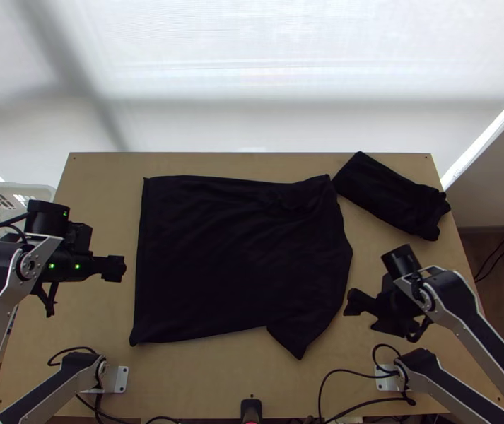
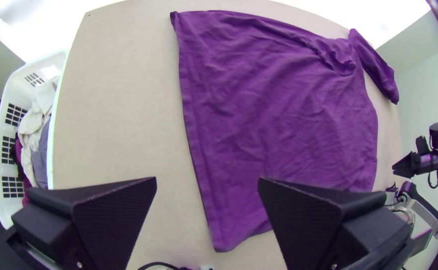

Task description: Fold the t-shirt

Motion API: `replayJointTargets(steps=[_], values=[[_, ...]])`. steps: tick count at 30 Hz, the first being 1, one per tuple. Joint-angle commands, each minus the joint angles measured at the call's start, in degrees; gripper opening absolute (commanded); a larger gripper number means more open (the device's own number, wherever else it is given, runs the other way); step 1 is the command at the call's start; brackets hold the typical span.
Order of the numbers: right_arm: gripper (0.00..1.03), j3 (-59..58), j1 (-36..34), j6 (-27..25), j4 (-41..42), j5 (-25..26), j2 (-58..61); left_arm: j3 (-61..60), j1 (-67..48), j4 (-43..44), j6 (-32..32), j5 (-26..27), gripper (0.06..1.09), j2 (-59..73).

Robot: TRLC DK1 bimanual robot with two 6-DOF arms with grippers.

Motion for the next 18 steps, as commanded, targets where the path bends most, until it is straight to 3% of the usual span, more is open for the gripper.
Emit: replayJointTargets(steps=[1,4,7,11,15,18], values=[[0.87,-2.60,0.74,-0.95,2.79,-0.66,3.20,-0.57,-0.40,-0.36,1.17,-1.02,1.05,-0.73],[0.84,-4.18,1.35,-2.44,6.57,-0.74,5.93,-0.22,-0.31,-0.45,1.26,-1.19,1.05,-0.73],[0.70,-4.80,1.79,-3.14,10.44,-0.66,8.48,-0.22,-0.40,-0.36,1.17,-1.28,1.05,-0.64],[0.70,-4.54,2.32,-4.55,12.20,-0.66,12.17,0.22,-0.40,-0.45,1.17,-1.72,1.05,-0.46],[0.56,-4.71,2.32,-5.43,14.84,-0.66,14.36,0.31,-0.23,-0.62,1.17,-2.25,1.05,-0.38],[0.55,-4.71,2.58,-5.87,16.07,-0.66,15.51,0.39,0.04,-0.80,1.17,-2.42,1.05,-0.38]])
